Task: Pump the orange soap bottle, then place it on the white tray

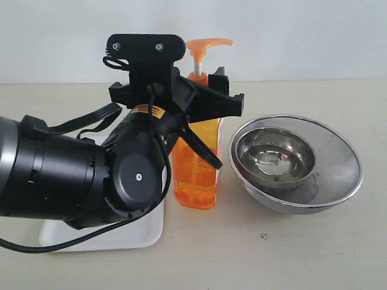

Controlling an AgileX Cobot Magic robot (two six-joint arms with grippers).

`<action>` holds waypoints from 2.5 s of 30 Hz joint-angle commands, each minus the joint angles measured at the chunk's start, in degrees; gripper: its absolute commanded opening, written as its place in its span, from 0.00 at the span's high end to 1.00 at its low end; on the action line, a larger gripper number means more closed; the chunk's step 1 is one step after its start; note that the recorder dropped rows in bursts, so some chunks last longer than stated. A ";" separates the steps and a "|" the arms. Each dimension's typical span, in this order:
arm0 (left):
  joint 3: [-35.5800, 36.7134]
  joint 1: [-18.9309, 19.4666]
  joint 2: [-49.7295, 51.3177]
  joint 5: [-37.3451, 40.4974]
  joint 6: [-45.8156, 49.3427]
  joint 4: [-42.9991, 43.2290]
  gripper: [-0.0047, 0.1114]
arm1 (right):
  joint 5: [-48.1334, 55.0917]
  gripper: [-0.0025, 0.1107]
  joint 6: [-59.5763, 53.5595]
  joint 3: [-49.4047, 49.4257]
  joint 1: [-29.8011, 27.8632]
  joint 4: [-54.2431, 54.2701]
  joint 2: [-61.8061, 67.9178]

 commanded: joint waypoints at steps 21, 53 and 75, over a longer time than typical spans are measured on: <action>2.33 -1.15 -9.20 10.51 11.46 -7.09 0.30 | -0.46 0.20 -0.13 -0.04 -0.38 0.00 -0.23; 27.74 -2.65 -25.62 8.83 -8.09 12.27 0.30 | -0.29 0.20 -0.13 -0.04 -0.38 0.00 -0.23; 27.74 -2.65 -25.62 17.80 -21.69 26.84 0.30 | -0.29 0.20 -0.13 -0.04 -0.38 0.00 -0.23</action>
